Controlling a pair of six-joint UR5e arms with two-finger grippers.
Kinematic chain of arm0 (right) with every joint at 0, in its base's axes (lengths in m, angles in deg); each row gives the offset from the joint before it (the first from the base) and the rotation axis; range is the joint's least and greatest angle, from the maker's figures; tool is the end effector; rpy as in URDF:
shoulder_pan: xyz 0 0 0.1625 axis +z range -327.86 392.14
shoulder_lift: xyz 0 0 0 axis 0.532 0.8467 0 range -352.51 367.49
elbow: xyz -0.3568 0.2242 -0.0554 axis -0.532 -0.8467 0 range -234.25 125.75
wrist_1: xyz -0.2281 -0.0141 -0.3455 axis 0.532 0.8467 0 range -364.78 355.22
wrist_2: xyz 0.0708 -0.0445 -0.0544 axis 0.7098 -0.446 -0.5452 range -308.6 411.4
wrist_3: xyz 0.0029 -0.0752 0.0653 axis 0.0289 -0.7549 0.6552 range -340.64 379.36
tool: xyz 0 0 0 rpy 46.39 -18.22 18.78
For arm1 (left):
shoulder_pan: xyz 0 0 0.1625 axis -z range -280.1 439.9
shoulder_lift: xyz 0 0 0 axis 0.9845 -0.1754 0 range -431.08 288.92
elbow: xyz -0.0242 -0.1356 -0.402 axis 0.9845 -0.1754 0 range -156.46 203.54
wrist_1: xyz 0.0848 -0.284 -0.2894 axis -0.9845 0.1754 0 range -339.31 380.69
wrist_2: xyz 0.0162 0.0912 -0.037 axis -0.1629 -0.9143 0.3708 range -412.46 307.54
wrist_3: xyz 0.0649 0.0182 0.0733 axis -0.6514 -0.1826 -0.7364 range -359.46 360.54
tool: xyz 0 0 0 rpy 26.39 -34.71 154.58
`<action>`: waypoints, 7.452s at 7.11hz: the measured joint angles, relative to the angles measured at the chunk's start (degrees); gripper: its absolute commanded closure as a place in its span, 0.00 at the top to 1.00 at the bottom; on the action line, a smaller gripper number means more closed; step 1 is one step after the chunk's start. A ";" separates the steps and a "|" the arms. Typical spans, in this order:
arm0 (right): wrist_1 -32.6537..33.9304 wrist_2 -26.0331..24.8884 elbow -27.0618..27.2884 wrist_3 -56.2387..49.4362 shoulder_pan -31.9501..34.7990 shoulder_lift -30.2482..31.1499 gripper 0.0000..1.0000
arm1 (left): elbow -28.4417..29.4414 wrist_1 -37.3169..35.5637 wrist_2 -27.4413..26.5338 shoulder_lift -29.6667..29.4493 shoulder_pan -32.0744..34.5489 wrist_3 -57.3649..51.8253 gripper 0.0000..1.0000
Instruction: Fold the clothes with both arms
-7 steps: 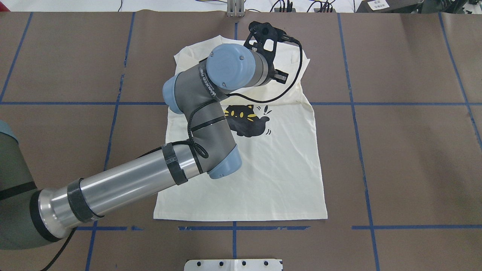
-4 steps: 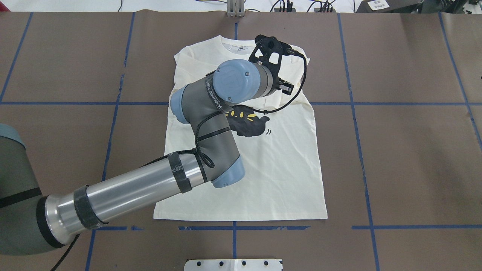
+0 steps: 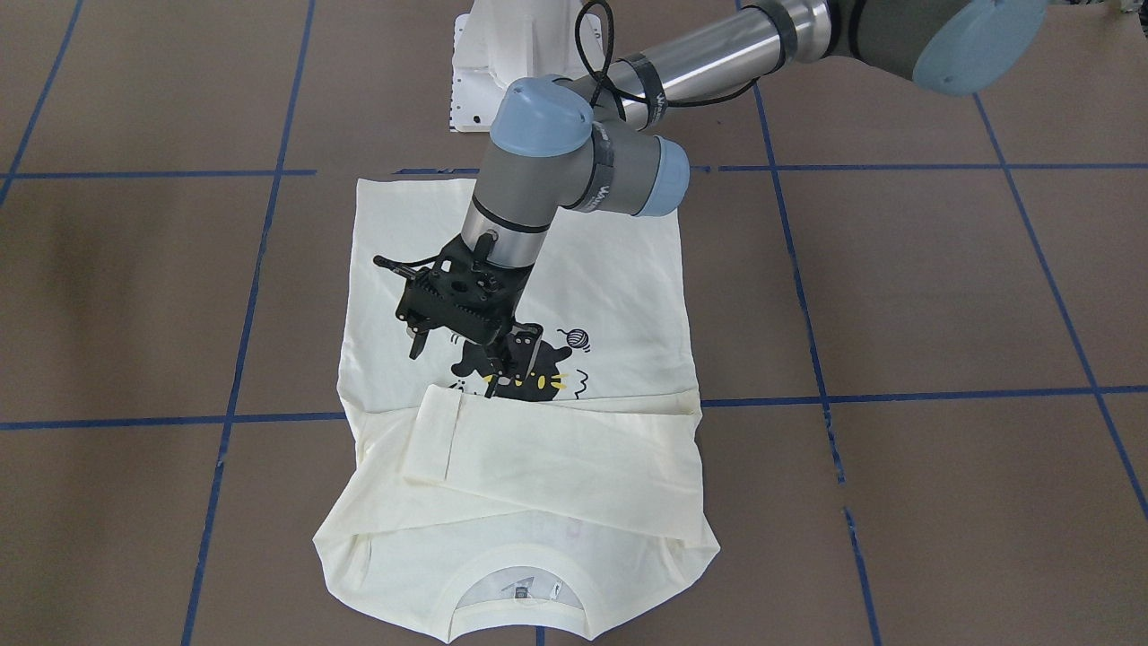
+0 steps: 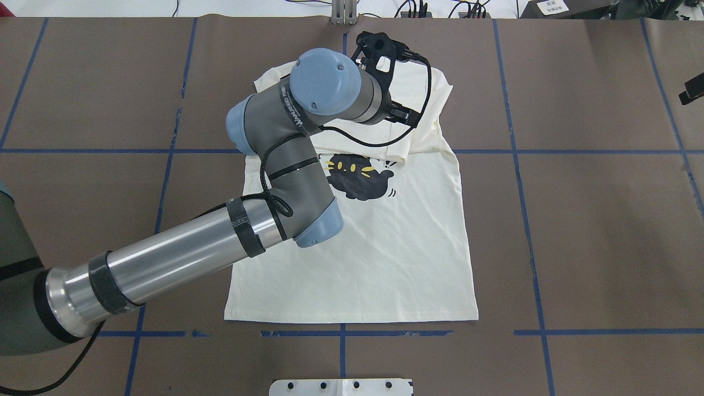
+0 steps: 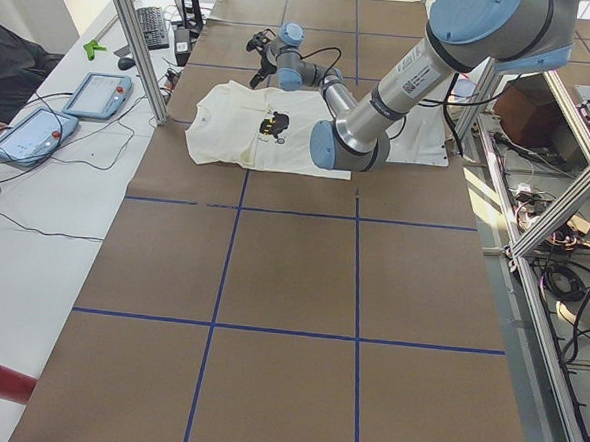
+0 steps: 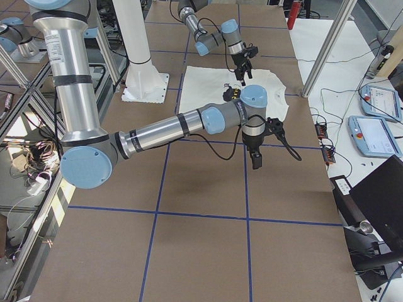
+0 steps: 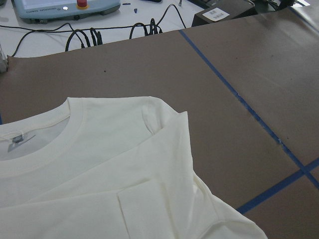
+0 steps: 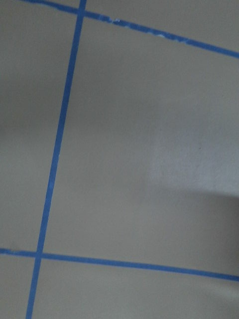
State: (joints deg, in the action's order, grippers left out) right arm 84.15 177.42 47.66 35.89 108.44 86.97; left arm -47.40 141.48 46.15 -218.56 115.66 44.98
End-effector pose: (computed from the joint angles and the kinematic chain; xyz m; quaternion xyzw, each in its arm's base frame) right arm -0.0609 -0.5654 0.4648 0.1081 -0.3427 -0.0399 0.9324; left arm 0.5744 -0.5595 0.0890 0.3221 0.4698 0.1126 0.8142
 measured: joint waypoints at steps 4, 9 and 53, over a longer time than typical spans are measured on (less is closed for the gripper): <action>0.38 -10.47 -2.48 27.46 -18.69 -14.94 0.96 | -16.82 -4.62 11.49 19.08 13.19 -15.84 1.00; 4.73 -27.60 -16.26 42.03 -38.42 -35.01 0.74 | -22.81 -3.77 19.79 32.68 21.18 -25.85 1.00; -2.63 -38.35 -15.88 30.29 -40.61 -27.56 1.00 | -25.20 1.12 19.42 37.29 20.49 -16.62 1.00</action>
State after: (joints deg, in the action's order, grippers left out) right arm 81.52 139.07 31.78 66.18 67.83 59.42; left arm -72.60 142.60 65.57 -181.27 136.15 28.36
